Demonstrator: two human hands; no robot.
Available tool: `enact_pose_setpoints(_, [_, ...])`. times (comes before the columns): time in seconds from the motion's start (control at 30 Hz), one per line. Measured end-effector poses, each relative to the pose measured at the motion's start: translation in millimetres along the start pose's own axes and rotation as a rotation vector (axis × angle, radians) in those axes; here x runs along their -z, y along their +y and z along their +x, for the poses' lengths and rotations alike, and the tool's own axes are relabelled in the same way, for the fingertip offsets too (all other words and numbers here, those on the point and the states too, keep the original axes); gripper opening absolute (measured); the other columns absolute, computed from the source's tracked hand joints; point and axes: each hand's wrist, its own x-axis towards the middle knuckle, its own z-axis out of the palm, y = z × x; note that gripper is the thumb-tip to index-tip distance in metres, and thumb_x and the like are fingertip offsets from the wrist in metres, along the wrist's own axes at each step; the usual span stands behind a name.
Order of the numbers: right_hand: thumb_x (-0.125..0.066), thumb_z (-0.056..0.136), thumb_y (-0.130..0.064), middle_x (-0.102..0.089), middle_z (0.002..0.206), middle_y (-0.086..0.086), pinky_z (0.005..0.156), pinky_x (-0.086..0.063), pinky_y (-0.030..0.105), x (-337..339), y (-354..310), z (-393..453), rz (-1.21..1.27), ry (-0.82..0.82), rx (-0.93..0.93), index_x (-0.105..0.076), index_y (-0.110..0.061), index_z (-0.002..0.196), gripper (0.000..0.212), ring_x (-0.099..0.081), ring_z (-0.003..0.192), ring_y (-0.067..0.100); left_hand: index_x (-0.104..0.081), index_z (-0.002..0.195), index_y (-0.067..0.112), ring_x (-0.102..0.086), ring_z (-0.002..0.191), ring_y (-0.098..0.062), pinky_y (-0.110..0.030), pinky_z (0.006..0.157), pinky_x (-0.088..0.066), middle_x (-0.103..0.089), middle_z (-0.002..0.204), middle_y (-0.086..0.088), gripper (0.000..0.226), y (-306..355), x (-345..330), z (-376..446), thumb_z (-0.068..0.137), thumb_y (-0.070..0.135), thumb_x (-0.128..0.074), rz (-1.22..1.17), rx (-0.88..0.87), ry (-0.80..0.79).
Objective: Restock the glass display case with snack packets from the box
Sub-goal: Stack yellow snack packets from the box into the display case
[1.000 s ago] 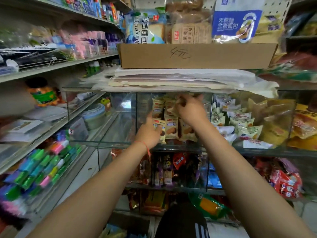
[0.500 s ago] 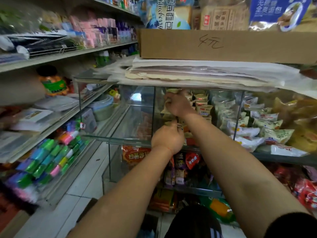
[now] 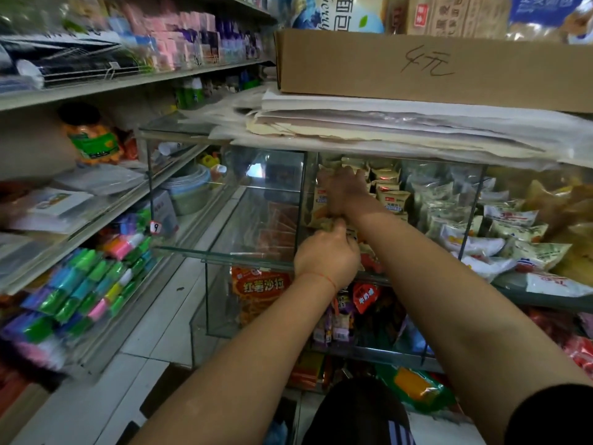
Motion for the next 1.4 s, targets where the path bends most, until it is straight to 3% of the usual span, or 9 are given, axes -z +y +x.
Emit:
enact_pose_setpoints(0.1, [-0.073,0.076,-0.049,-0.02,0.156,0.018,0.112,-0.013,0.058,-2.9,2.5,-1.1,-0.033,-0.079,-0.032,-0.017,-0.021,0.152,0.098,-0.013,0.144,0.036,-0.039,0.136,0.019,-0.059,0.098,-0.038,-0.036,0.068,-0.037,-0.061,0.112,-0.019,0.041,0.8,-0.6,-1.9,0.099,0.033,-0.03,0.0,-0.009,0.001])
enact_pose_setpoints(0.33, [-0.071,0.078,-0.05,-0.051,0.132,0.01,0.106,-0.023,0.051,1.1,4.6,0.1,-0.072,-0.105,0.007,-0.05,-0.014,0.13,0.068,-0.031,0.133,0.031,-0.034,0.143,0.019,-0.06,0.095,-0.037,-0.034,0.065,-0.037,-0.063,0.109,-0.018,0.045,0.7,-1.1,-3.5,0.1,0.032,-0.03,0.005,-0.029,0.017])
enact_pose_setpoints(0.57, [-0.076,0.073,-0.039,-0.043,0.145,0.01,0.111,-0.016,0.055,-9.7,4.1,10.7,-0.127,0.048,0.044,-0.028,-0.015,0.146,0.091,-0.029,0.139,0.029,-0.033,0.143,0.019,-0.059,0.096,-0.038,-0.035,0.066,-0.036,-0.061,0.112,-0.02,0.045,0.3,0.6,-3.2,0.1,0.031,-0.03,-0.002,-0.021,0.017])
enact_pose_setpoints(0.87, [-0.07,0.08,-0.044,-0.046,0.143,0.01,0.111,-0.017,0.053,-0.7,11.4,1.2,-0.119,-0.017,0.057,-0.041,-0.019,0.141,0.072,-0.024,0.141,0.029,-0.023,0.147,0.018,-0.06,0.096,-0.036,-0.035,0.067,-0.037,-0.059,0.116,-0.019,0.049,-0.2,1.3,-3.1,0.099,0.03,-0.029,-0.007,0.039,-0.013])
enact_pose_setpoints(1.03, [-0.06,0.092,-0.029,-0.06,0.124,0.004,0.096,-0.04,0.03,22.9,26.8,-19.3,0.539,0.175,0.019,-0.059,-0.014,0.126,0.038,-0.053,0.115,0.02,-0.015,0.147,0.015,-0.061,0.094,-0.036,-0.037,0.065,-0.039,-0.056,0.121,-0.019,0.051,2.3,3.4,-6.4,0.1,0.028,-0.032,-0.03,0.08,0.061])
enact_pose_setpoints(1.1, [-0.049,0.098,-0.028,-0.064,0.111,0.0,0.085,-0.046,0.027,38.4,35.5,-33.0,0.834,0.033,0.027,-0.063,-0.016,0.118,0.027,-0.059,0.1,0.014,-0.01,0.149,0.016,-0.06,0.096,-0.036,-0.037,0.065,-0.039,-0.051,0.127,-0.02,0.057,3.6,4.5,-7.7,0.099,0.027,-0.035,-0.048,0.078,0.087])
enact_pose_setpoints(1.17, [-0.048,0.098,-0.029,-0.065,0.113,0.004,0.082,-0.053,0.029,47.1,43.1,-46.7,0.964,-0.306,0.12,-0.061,-0.016,0.116,0.025,-0.063,0.097,0.014,-0.007,0.15,0.015,-0.06,0.098,-0.036,-0.036,0.067,-0.039,-0.047,0.132,-0.02,0.062,4.5,5.5,-10.2,0.099,0.026,-0.039,-0.08,0.079,0.108])
enact_pose_setpoints(1.27, [-0.06,0.09,-0.028,-0.062,0.12,0.003,0.081,-0.055,0.03,44.5,48.8,-60.1,0.97,-0.736,0.18,-0.047,-0.012,0.134,0.049,-0.064,0.104,0.019,0.003,0.152,0.017,-0.06,0.105,-0.036,-0.037,0.07,-0.039,-0.042,0.14,-0.02,0.074,6.1,5.4,-13.0,0.097,0.025,-0.045,-0.105,0.095,0.107])
enact_pose_setpoints(1.4, [-0.067,0.088,-0.017,-0.058,0.129,0.02,0.086,-0.056,0.037,42.5,48.1,-65.3,0.904,-0.588,0.122,-0.035,-0.01,0.145,0.066,-0.064,0.106,0.032,0.005,0.153,0.019,-0.06,0.104,-0.035,-0.037,0.069,-0.041,-0.039,0.143,-0.02,0.072,9.3,4.1,-15.0,0.098,0.028,-0.042,-0.122,0.1,0.143])
